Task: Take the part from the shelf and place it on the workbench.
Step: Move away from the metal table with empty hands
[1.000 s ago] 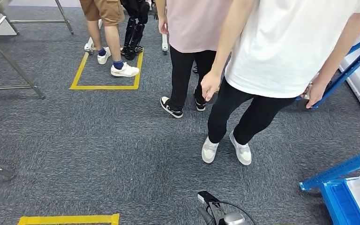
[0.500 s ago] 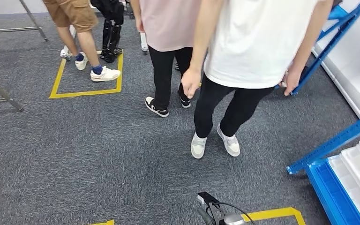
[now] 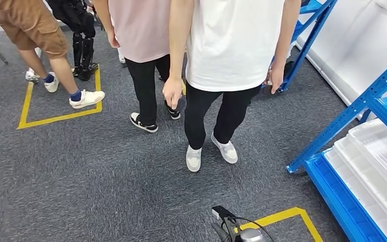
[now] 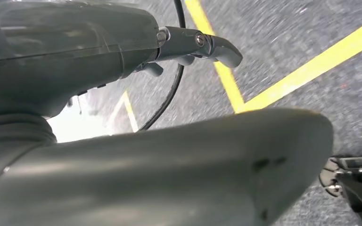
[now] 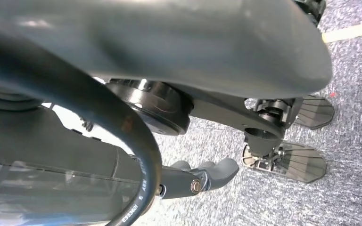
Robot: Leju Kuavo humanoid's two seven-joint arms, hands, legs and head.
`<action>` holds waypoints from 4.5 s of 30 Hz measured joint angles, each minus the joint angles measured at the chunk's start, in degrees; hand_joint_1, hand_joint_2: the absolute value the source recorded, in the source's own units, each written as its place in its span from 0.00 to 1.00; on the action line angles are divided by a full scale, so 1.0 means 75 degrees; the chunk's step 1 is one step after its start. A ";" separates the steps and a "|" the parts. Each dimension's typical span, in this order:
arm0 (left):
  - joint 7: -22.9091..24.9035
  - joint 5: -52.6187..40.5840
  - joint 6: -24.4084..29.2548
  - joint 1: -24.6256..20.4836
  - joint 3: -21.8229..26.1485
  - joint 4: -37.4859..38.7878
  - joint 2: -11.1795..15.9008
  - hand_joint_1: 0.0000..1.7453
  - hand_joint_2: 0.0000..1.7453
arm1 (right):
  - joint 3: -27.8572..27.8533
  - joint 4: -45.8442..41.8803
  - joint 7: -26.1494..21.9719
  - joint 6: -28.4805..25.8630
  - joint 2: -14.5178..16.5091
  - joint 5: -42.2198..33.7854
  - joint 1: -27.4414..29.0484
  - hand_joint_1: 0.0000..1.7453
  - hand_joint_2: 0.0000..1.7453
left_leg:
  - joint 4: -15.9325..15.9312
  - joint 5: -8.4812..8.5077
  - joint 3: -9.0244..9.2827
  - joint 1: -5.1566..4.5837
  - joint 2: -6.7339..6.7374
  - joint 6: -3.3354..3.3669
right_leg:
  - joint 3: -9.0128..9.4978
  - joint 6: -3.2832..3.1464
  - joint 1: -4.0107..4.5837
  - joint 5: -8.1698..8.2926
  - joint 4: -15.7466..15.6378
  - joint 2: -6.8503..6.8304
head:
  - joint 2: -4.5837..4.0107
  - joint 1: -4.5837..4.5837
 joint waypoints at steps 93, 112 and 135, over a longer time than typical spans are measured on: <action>0.0317 -0.0106 0.0023 -0.0087 0.0005 0.0004 -0.0020 0.00 0.00 | -0.0004 0.0000 0.0026 0.0030 -0.0063 -0.0078 -0.0070 0.00 0.00 | -0.0004 0.0056 -0.0039 0.0061 -0.0067 -0.0070 | 0.0135 0.0073 -0.0051 -0.0075 -0.0059 0.0016 | 0.0000 0.0007; 0.0397 -0.0111 0.0028 -0.0095 0.0011 0.0002 -0.0027 0.00 0.00 | 0.0000 0.0000 0.0026 0.0029 -0.0076 -0.0077 -0.0036 0.00 0.00 | -0.0057 -0.0243 0.0246 -0.0031 0.0958 -0.0084 | 0.0014 0.0051 -0.0011 0.0019 -0.0104 -0.0802 | 0.0000 0.0026; 0.0401 -0.0113 0.0061 -0.0075 0.0071 0.0003 -0.0027 0.00 0.00 | 0.0001 0.0000 0.0026 0.0032 -0.0064 -0.0077 -0.0047 0.00 0.00 | -0.0182 0.0111 0.0047 0.0015 0.0704 0.0173 | -0.0647 0.0270 -0.0165 -0.0453 0.1345 -0.0569 | 0.0000 0.0068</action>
